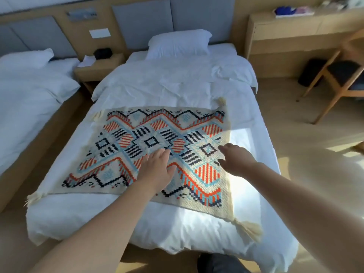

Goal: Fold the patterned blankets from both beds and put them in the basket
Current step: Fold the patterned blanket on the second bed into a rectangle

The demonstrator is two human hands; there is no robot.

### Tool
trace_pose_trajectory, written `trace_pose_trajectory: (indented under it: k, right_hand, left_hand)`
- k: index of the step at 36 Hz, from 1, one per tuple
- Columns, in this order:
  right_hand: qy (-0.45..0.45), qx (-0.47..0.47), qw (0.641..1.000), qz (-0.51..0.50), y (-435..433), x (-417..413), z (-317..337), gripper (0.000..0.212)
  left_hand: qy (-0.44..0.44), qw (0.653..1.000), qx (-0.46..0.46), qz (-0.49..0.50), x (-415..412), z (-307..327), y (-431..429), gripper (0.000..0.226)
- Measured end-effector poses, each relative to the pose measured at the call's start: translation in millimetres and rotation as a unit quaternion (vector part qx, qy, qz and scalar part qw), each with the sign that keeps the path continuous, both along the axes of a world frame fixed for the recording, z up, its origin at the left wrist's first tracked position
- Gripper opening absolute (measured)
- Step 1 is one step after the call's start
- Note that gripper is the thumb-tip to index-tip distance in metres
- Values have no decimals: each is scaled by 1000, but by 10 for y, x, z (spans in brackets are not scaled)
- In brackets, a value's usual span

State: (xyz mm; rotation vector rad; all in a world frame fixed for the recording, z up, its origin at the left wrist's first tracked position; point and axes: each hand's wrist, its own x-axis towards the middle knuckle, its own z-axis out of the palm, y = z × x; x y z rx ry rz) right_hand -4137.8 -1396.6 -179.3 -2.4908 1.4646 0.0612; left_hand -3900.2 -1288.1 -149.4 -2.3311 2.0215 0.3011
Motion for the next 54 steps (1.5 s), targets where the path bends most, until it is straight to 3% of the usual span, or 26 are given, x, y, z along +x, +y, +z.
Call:
trace_pose_trajectory:
  k: [6,17,29,37,43,47,51,54]
  right_hand:
    - [-14,-2,1000,-6,-327,260,-41,41]
    - [-5,24,1000,6,-1532,707,-438,34]
    - [85,57,993,-64,-2758,659,-1813,39]
    - [110,98,985,-88,-3434,878,-2648,47]
    - [124,26,988,-89,-4069,998,-2852,71]
    - [100,8,988,-114,-4427,1053,-2868,61]
    - [126,-7,985,-114,-4709,1025,-2987,72]
    - [165,11,977,-134,-4852,933,-3063,48]
  left_hand:
    - [-13,1000,7,-3,219,-11,-223,63]
    - [-20,999,35,-24,676,-464,-1690,63]
    - [38,990,74,-112,648,-2196,-3371,64]
    - [3,985,98,-143,777,-3348,-4213,69]
    - [-32,988,90,-120,952,-3864,-4473,72]
    - [-30,990,65,-119,934,-4098,-4430,70]
    - [-19,990,46,-131,986,-4216,-4467,70]
    - [-14,990,42,-133,990,-4251,-4472,70]
